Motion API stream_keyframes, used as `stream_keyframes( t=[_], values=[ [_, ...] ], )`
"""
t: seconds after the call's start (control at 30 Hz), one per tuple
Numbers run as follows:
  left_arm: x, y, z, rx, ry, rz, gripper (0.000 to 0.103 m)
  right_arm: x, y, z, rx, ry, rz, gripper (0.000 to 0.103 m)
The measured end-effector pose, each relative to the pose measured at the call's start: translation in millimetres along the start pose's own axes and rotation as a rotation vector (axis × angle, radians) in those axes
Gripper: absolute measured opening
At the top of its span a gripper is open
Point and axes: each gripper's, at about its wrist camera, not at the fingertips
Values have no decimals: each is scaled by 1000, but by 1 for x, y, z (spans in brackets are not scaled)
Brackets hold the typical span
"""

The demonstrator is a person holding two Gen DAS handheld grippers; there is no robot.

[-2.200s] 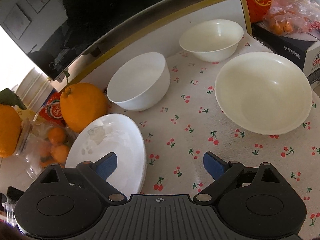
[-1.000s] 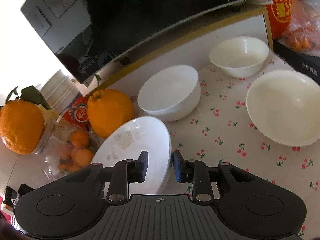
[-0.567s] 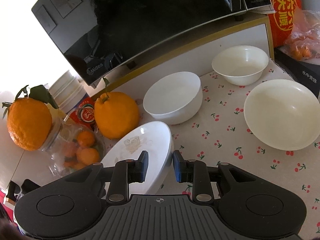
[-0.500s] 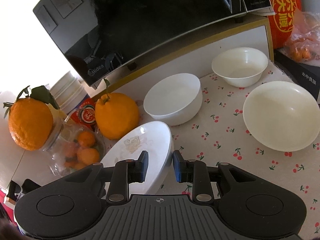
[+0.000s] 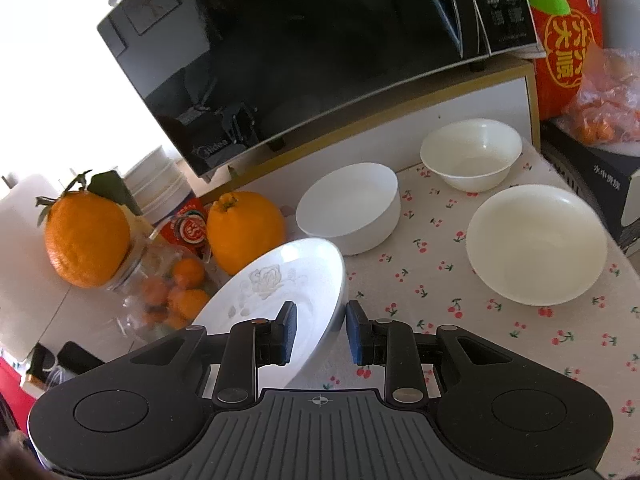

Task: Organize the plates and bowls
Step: 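Lift the plain white plate off the table with both grippers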

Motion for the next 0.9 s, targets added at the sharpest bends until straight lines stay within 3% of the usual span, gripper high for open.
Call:
stream_keyframes(
  t=[0.5, 0.9],
  values=[
    [-38, 2, 20, 34, -35, 47, 16, -53, 8, 13, -21, -19, 5, 26],
    [-60, 1, 33, 134, -31, 61, 16, -83, 11, 37, -35, -74, 18, 26]
  ],
)
Point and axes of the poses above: each gripper's, at about its wrist camera, not at the fingertips, and x roughly the way its jaws point, y to its right, z to its underside, and after that the axes turned 8 degrees about y, right-handed
